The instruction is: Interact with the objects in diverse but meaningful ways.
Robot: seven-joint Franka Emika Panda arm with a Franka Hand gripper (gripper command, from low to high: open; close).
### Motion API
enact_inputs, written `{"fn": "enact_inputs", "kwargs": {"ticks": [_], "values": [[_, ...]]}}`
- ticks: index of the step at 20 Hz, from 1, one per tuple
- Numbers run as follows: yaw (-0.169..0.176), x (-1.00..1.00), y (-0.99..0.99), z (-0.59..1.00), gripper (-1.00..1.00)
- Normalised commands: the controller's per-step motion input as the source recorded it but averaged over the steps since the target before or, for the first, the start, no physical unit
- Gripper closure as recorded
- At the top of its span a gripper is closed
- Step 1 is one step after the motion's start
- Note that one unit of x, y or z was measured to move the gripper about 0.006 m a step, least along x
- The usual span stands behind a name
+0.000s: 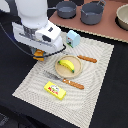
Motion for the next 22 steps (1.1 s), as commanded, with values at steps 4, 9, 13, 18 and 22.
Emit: {"fn": "enact_inputs", "kwargs": {"ticks": [4, 9, 13, 18, 22], "values": [[-0.073, -0.14, -0.63, 0.52, 1.0], [-0.117, -0.18, -0.5, 0.38, 1.0], [-0.18, -0.14, -0.36, 0.18, 1.0], [-0.219, -0.19, -0.3, 0.01, 1.0], [-0.13, -0.41, -0.48, -0.09, 1.0]]}}
